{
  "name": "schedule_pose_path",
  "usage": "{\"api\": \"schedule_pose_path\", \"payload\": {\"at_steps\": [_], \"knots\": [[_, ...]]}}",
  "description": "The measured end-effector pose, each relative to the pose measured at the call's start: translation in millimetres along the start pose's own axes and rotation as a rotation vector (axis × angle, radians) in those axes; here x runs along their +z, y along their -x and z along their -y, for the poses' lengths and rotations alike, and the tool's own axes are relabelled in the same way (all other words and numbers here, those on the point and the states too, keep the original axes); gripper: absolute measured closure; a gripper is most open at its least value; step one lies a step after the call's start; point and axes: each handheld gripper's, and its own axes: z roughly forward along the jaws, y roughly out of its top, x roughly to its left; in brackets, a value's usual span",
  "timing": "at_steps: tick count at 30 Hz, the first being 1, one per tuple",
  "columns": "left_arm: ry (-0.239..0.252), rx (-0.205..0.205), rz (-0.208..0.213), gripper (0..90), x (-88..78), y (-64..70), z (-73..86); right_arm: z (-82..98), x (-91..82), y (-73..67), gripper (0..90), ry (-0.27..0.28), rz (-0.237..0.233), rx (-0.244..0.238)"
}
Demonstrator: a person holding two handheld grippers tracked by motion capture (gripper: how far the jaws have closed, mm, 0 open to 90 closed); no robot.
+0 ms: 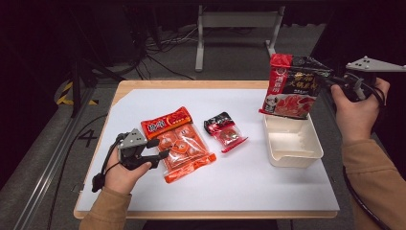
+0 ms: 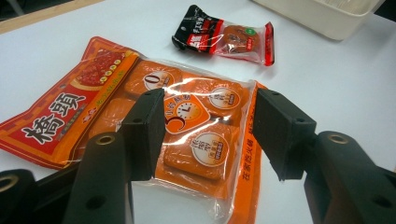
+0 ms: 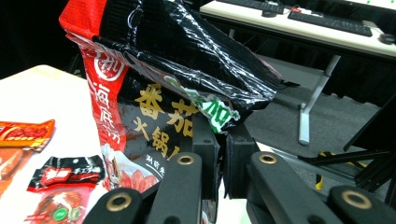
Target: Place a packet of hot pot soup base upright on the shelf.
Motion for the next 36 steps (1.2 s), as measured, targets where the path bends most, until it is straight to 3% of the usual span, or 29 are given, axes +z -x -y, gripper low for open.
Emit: {"api": "schedule_pose_path", "payload": {"at_steps": [4,11,28,36], "knots": [[0.000,-0.002,0.004,44.5,0.6,-1.3,0.8,2.4,4.7,5.4,85.7,0.001,0.005,-0.018],[0.003,-0.011,0.005,43.9,0.4,-3.7,2.3,9.7,10.9,14.2,85.7,0.012,0.021,-0.001],[-0.001,-0.027,-0.001,41.8,-0.2,-8.3,7.0,29.6,30.3,19.5,85.8,0.025,0.033,-0.026],[-0.003,-0.026,0.000,42.0,-0.1,-8.1,7.0,36.1,36.9,23.3,85.7,0.044,0.058,-0.013]]}}
